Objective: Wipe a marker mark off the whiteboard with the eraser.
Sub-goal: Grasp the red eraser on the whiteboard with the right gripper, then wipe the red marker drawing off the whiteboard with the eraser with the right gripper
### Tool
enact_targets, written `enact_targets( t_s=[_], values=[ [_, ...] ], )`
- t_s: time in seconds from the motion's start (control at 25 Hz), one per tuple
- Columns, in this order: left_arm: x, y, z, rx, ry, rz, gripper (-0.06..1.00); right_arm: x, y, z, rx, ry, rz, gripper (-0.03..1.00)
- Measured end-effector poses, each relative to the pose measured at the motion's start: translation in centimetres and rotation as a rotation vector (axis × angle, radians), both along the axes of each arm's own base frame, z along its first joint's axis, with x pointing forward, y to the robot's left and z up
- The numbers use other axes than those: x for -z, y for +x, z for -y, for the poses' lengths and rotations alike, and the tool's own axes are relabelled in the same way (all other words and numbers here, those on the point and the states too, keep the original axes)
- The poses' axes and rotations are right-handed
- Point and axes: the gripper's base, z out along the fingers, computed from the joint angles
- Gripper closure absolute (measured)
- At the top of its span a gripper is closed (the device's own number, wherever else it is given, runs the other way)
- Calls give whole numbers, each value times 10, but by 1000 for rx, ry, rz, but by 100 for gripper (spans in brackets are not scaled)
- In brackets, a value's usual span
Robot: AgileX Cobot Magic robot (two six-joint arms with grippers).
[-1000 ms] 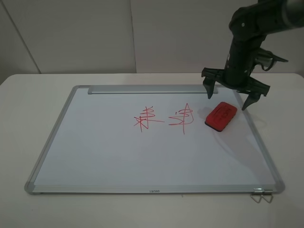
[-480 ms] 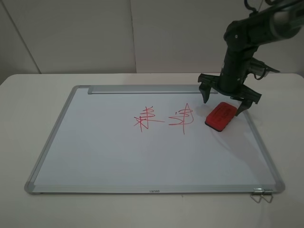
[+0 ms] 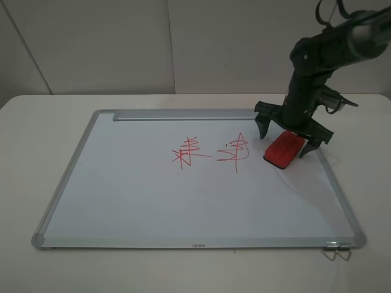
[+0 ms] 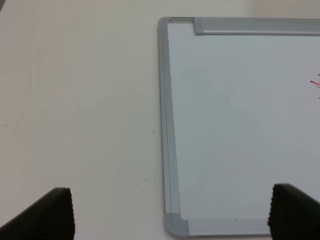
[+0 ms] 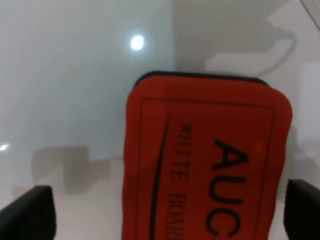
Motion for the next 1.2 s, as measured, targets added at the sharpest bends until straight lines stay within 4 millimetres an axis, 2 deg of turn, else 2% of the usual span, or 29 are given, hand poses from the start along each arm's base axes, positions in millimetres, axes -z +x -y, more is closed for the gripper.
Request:
enact_targets(
  t_s=[0.2,0.28,0.4,0.84,0.92,1.04,1.2],
  values=[
    [0,0,0,0,0,0,17,1,1,4,14,2,-4,18],
    [0,0,0,0,0,0,17,2,1,4,14,2,-6,25],
    [0,0,0,0,0,0,17,2,1,4,14,1,-8,46],
    [0,0,0,-1,1,0,17,2,1,8,19,0,-13,46],
    [0,0,0,-1,1,0,17,1,1,9,-24,-14,-20,46],
    [0,0,0,-1,1,0,17,-11,4,10,-154,-46,-44,46],
    [0,0,0,-1,1,0,17,-42,10,-1,-372,-76,-66,46]
  ],
)
